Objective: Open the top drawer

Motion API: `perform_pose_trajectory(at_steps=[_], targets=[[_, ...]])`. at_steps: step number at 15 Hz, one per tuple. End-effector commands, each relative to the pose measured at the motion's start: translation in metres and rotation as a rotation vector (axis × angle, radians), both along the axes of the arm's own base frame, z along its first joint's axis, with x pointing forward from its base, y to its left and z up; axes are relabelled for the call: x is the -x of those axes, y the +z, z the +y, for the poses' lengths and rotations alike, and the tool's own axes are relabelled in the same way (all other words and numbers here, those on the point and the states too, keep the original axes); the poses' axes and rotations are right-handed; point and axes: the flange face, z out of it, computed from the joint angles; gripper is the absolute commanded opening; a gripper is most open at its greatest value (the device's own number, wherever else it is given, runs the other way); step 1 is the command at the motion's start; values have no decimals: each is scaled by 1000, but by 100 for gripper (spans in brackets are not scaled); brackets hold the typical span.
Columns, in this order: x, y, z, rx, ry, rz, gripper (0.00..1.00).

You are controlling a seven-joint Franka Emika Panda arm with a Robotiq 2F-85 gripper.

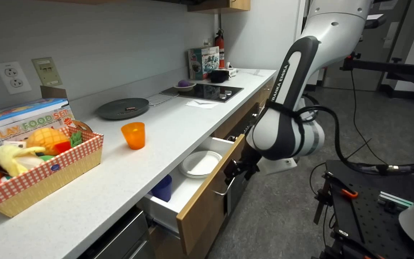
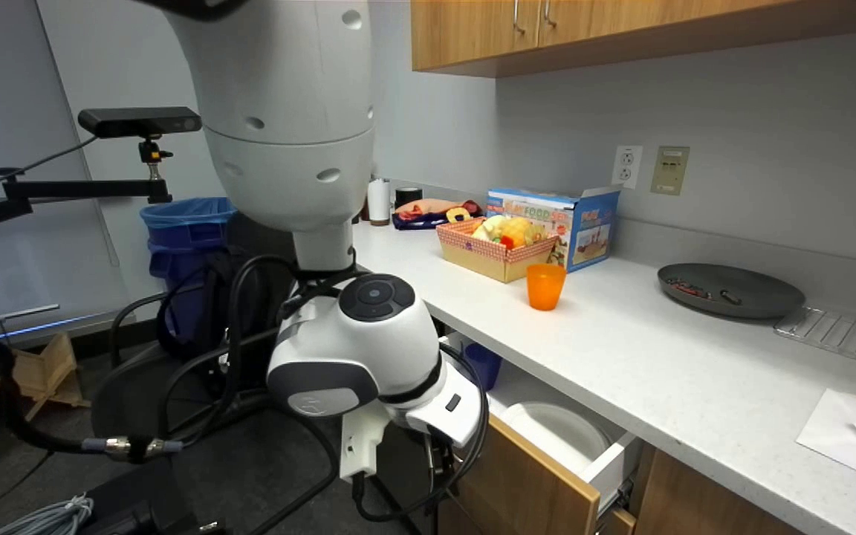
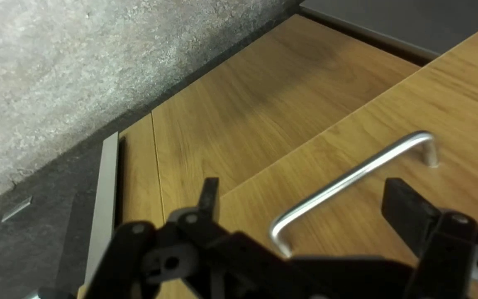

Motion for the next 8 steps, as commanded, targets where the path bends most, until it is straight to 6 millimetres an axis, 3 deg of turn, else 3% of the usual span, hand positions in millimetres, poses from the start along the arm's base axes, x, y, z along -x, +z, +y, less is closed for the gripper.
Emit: perform_pose_trajectory(at_steps=[1, 4, 8], targets=[[21, 38, 19, 100, 127, -41, 100], [26, 69, 29, 125, 162, -37, 100], [11, 116, 34, 132, 221, -29, 100]])
